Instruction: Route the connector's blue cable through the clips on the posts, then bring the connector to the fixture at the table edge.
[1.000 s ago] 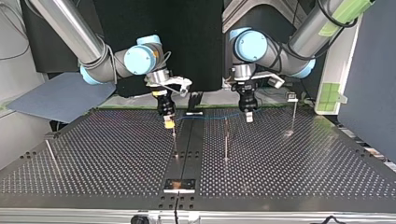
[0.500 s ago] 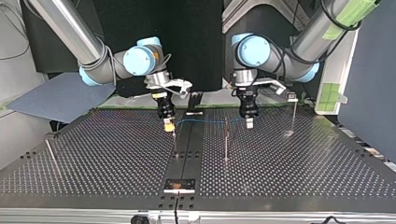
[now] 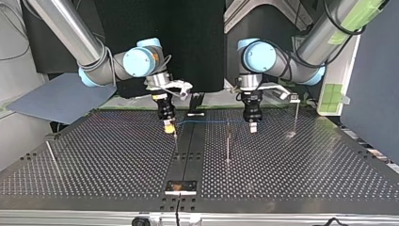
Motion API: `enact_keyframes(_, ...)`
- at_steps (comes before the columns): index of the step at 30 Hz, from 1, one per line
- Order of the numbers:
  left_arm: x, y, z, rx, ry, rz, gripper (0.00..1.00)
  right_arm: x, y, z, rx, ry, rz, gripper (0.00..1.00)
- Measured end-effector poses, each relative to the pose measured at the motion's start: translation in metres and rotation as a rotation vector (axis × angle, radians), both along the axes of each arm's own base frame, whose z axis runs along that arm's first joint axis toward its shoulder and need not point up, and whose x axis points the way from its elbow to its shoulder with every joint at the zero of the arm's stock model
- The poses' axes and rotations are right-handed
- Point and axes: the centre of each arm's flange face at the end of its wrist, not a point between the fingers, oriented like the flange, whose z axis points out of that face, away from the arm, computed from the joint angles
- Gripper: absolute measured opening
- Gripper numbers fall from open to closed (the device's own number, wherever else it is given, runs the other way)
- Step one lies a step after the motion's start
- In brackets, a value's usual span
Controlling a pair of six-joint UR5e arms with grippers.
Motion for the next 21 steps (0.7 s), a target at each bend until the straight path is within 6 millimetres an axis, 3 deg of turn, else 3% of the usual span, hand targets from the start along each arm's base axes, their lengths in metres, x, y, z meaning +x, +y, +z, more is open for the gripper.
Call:
enact_keyframes(11, 0.016, 0.006, -0.002, -0.026, -0.004, -0.029, 0.0, -0.003, -0.006, 0.001, -0.008, -0.011, -0.008, 0.01)
enact_keyframes(16, 0.029, 0.003, -0.009, -0.037, 0.001, -0.04, 0.0, -0.006, -0.011, 0.004, -0.013, -0.02, -0.009, 0.01)
enact_keyframes(21, 0.043, 0.002, -0.003, -0.069, -0.023, -0.044, 0.0, -0.011, -0.017, 0.003, -0.012, -0.021, -0.019, 0.01)
